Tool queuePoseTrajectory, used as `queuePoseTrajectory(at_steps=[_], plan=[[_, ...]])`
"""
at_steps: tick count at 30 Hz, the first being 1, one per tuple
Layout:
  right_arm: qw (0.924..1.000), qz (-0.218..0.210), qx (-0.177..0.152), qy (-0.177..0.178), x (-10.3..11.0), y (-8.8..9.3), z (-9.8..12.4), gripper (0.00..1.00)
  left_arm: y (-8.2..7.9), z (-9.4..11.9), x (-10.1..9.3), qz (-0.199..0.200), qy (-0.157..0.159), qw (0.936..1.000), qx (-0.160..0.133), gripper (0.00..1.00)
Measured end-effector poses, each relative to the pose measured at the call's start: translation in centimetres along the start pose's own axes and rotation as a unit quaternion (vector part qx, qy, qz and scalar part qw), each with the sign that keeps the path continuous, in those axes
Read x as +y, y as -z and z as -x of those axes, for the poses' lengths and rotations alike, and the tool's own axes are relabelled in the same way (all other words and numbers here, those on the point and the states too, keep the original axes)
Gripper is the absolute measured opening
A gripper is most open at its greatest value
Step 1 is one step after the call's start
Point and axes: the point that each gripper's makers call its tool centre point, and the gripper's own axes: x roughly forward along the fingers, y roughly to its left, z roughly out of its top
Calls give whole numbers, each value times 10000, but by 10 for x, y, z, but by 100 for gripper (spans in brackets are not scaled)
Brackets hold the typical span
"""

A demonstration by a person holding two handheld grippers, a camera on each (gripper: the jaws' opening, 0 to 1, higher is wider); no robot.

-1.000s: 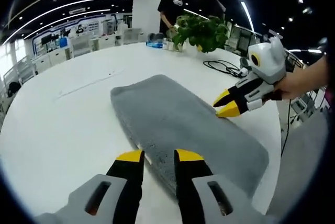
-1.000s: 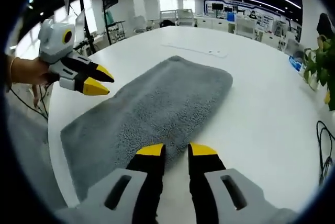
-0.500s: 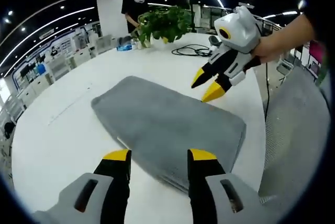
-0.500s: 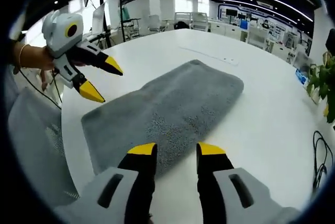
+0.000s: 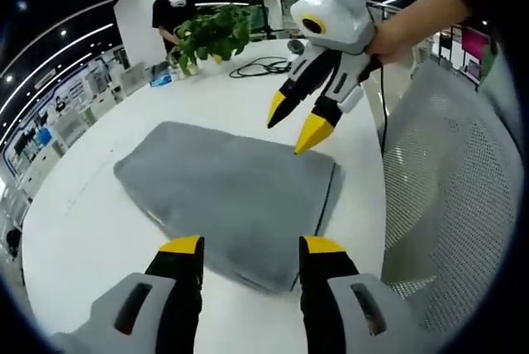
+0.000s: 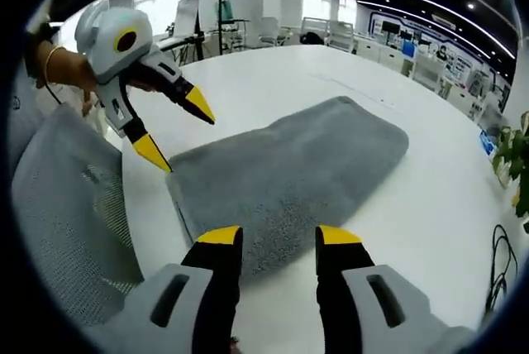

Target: Fold the towel on the table until its edges align and the towel forms a compact rectangular stack.

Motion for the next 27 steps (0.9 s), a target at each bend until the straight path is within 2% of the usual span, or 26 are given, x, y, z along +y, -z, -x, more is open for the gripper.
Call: queuePoseTrajectory(at_steps=[4,16,21,27], plan=[[9997,216,62,-133,13,3,-1,35,5,1,-10,-163,93,9998,86,46],[9976,467,184,-483,41,14,-6,34,13,-8,-27,-313,431,9984,212,42],[9953,645,285,-670,52,20,-12,34,19,-16,-30,-306,520,9977,302,41],[9930,812,428,-744,56,27,-19,35,26,-21,-29,-331,546,9971,424,39]])
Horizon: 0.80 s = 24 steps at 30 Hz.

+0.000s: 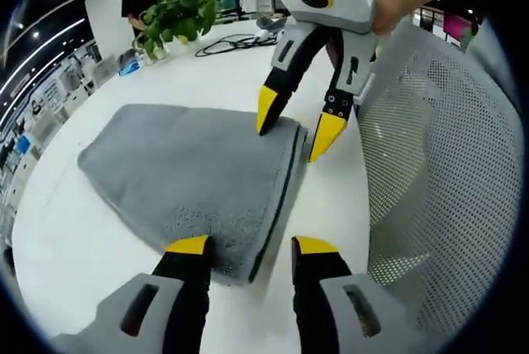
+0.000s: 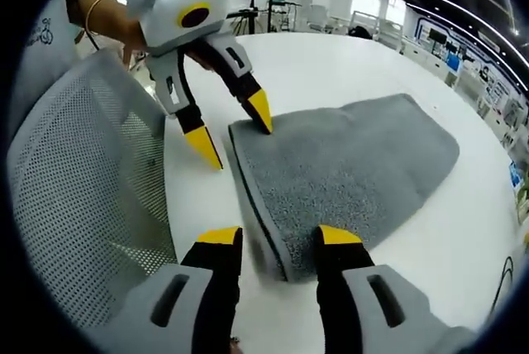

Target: Fold the towel on the table until its edges align and the towel forms a compact rectangular stack.

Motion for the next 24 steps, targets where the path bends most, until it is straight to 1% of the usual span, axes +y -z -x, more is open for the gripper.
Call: queuePoseTrajectory(at_steps=[3,4,6,8,10,12,14,16,19,20,24], plan=[[10000,-2,48,-4,-1,2,-4,36,1,-3,1,-21,-4,10000,33,38],[10000,5,58,-10,0,2,-4,36,1,-3,3,14,-48,10000,32,37],[9998,164,147,32,-2,5,-6,35,0,-5,5,145,-49,9999,9,37],[9986,452,269,59,-2,6,-7,34,-1,-6,7,212,-68,9998,-19,35],[9990,348,273,95,-1,4,-7,35,-1,-5,8,182,-111,9998,-33,34],[9993,230,235,154,-1,3,-6,34,-1,-6,8,270,-121,9995,-52,33],[9994,218,214,165,-2,3,-6,34,-1,-5,10,238,-159,9996,-54,30],[9995,215,182,169,-3,4,-7,33,-1,-6,11,233,-130,9996,-42,28],[9994,210,154,223,-6,5,-7,30,-1,-6,11,161,-73,9998,-43,27],[9992,238,125,307,-8,3,-7,27,-1,-6,12,168,-78,9998,-30,26],[9990,271,195,311,-7,3,-7,25,-2,-5,12,103,-104,9999,-15,23]])
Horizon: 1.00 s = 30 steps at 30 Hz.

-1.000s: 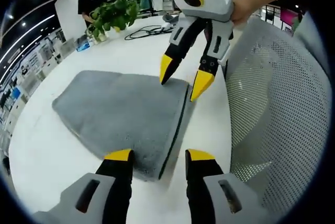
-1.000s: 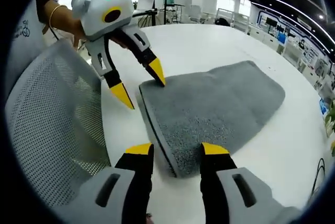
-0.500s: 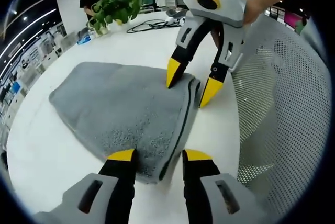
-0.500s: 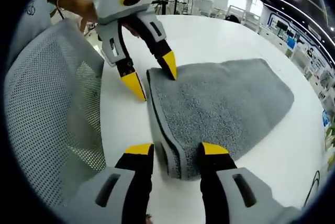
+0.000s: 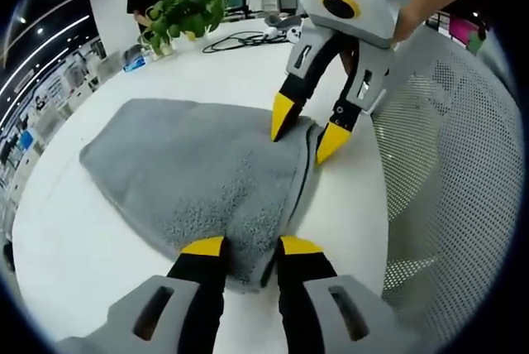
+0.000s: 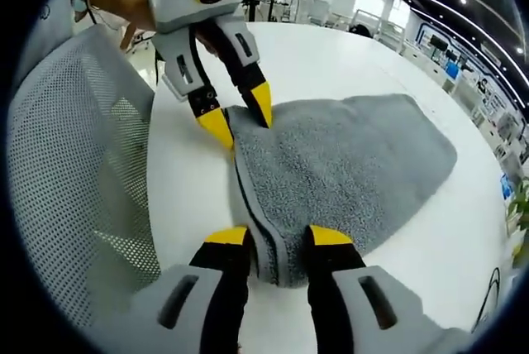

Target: Fold the towel on the table until its edges align and the towel forms a compact rectangular stack.

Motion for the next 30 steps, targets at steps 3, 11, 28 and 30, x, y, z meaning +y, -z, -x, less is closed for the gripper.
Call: queuePoseTrajectory(at_steps=[3,11,28,30], plan=[[9997,184,78,106,-3,0,1,19,1,0,0,-86,-9,10000,27,21],[9980,543,235,214,-3,1,-5,9,4,-6,3,-320,-79,9991,258,12],[9991,283,253,-196,17,3,5,7,7,1,-21,-215,-101,9990,370,11],[9992,246,237,-231,22,3,6,7,8,3,-27,-174,-68,9991,388,11]])
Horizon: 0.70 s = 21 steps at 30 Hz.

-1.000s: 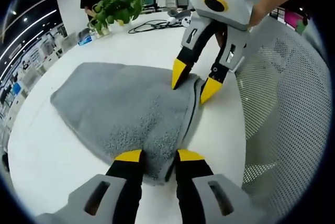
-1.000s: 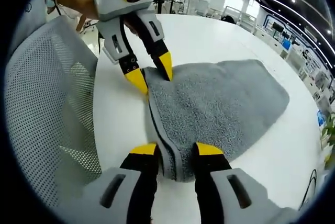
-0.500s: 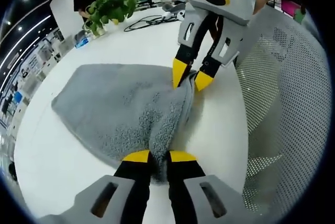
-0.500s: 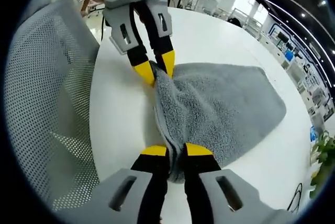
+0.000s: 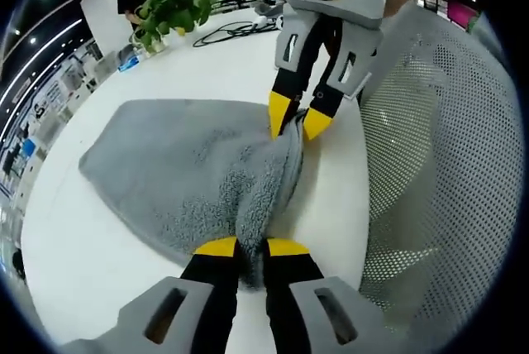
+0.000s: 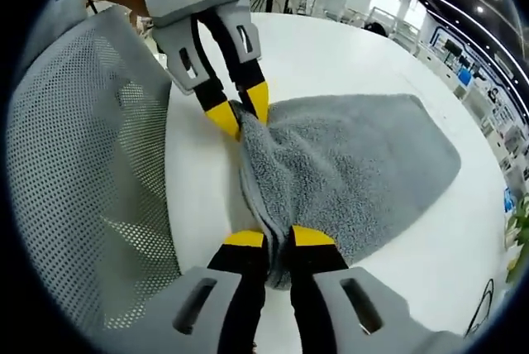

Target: Fold the towel on the table until its edges align and the towel forms a compact rectangular stack.

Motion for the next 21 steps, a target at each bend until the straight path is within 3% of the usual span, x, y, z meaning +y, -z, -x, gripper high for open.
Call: queuePoseTrajectory(at_steps=[5,13,19,21], plan=[[9999,-72,-39,-119,17,1,5,7,3,6,-14,158,139,9998,-10,10],[9980,-433,-139,-444,42,6,11,6,8,17,-41,67,497,9987,22,10],[9913,-1075,-202,-729,56,7,18,6,10,24,-57,254,759,9968,39,9],[9909,-1084,-181,-779,57,7,22,6,9,28,-60,259,801,9965,6,9]])
